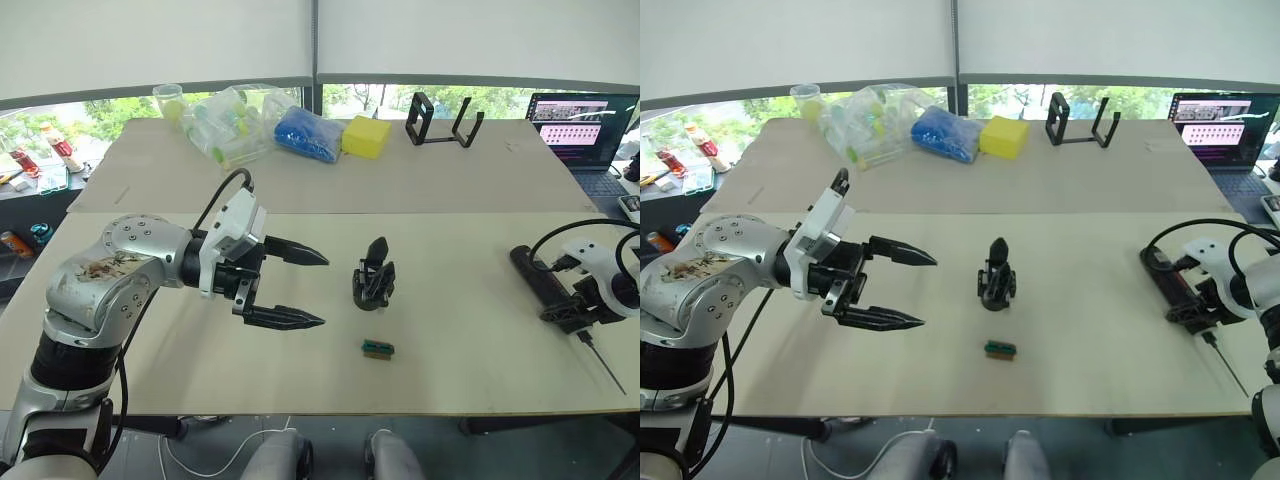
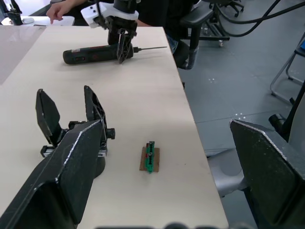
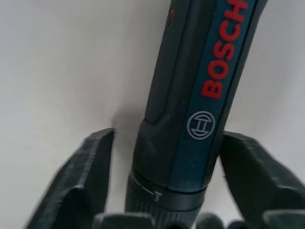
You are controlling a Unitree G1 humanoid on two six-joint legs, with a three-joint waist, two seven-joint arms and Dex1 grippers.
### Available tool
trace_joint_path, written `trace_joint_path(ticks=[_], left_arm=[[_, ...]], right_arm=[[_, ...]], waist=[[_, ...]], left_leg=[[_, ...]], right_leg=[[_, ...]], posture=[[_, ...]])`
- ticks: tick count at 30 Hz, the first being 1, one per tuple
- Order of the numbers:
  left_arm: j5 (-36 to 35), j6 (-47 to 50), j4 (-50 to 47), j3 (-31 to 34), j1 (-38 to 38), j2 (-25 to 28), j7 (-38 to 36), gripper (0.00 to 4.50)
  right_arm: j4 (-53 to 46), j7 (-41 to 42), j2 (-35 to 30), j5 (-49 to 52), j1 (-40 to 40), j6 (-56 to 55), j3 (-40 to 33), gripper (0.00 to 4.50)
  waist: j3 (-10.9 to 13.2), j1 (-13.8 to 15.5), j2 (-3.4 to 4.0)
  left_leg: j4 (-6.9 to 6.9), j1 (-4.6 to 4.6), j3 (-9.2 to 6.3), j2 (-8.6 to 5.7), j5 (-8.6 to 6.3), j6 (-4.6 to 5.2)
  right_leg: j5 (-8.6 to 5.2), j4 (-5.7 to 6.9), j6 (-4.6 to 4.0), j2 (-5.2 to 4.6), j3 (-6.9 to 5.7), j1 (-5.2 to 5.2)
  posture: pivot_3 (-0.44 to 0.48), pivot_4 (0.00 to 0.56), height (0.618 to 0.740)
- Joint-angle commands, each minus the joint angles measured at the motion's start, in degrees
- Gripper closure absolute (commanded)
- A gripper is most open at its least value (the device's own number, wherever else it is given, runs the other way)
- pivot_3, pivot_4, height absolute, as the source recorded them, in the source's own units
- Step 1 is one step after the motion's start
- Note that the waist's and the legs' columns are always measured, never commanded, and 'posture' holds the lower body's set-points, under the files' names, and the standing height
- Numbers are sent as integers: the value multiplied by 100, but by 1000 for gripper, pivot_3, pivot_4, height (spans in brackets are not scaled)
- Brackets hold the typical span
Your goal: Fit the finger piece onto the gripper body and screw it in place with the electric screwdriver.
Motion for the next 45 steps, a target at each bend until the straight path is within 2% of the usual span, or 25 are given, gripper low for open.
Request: trace_joint_path(ticks=[1, 4, 13, 15, 17, 19, 27, 37, 40, 44, 45], left_arm=[[51, -226, -94, 7, 45, 116, -37, 0], [95, -328, -52, -42, 59, 144, -44, 0], [266, -623, 110, -268, -55, 181, -280, 0], [264, -637, 126, -287, -92, 190, -314, 0], [272, -649, 140, -299, -111, 194, -334, 0], [287, -661, 153, -309, -112, 195, -346, 0], [327, -714, 99, -378, -56, 162, -337, 0], [313, -680, 30, -350, -53, 169, -252, 0], [309, -674, 34, -347, -53, 178, -237, 0], [315, -680, 59, -355, -78, 188, -254, 0], [318, -680, 72, -359, -94, 186, -259, 0]], right_arm=[[-445, 592, -336, 134, 29, -1676, -438, 2541], [-669, 744, -331, 43, 28, -2415, -536, 2617], [-895, 852, -92, -529, 182, -2803, -333, 2617], [-982, 1212, -163, -701, 69, -2585, -219, 1549], [-1033, 1403, -220, -856, -20, -2430, -153, 874], [-1090, 1567, -188, -1089, -213, -1740, -54, 220], [-554, 1739, 342, -1664, -745, -837, 304, 220], [136, 1734, 701, -1999, -876, -757, 596, 220], [263, 1564, 796, -2014, -915, -900, 590, 1054], [407, 1508, 957, -2064, -1052, -1102, 617, 2410], [420, 1568, 970, -2080, -1062, -1129, 626, 2586]], waist=[[7, -14, 10], [18, -54, 24], [24, -2, 27], [26, 3, 30], [28, -3, 33], [29, -9, 33], [30, 2, 31], [30, -20, 31], [30, -19, 31], [30, -40, 31], [30, -48, 31]], left_leg=[[-1, 1, 0, 0, 0, -1], [-1, 7, 1, 2, 2, -4], [1, 11, 4, 1, 3, -4], [1, 11, 4, 1, 3, -4], [1, 11, 4, 1, 3, -4], [1, 12, 4, 2, 3, -4], [1, 13, 3, 2, 3, -4], [3, 12, 3, 0, 4, -5], [3, 14, 3, 0, 4, -5], [3, 16, 3, 0, 4, -6], [2, 16, 3, 0, 4, -6]], right_leg=[[0, 0, 0, 3, -1, 0], [0, 6, 0, 6, 1, -1], [0, 7, 0, 4, 3, 4], [0, 8, 0, 5, 3, 4], [0, 8, 0, 6, 3, 3], [0, 9, 0, 7, 2, 4], [0, 10, 0, 7, 2, 5], [0, 15, 0, 8, 2, 3], [0, 15, 0, 8, 1, 4], [0, 15, 0, 9, 1, 5], [0, 15, 0, 10, 1, 5]], posture=[[0, 150, 740], [0, 150, 740], [0, 150, 740], [0, 150, 740], [0, 150, 740], [0, 150, 740], [0, 150, 740], [0, 150, 740], [0, 150, 740], [0, 150, 740], [0, 150, 740]])
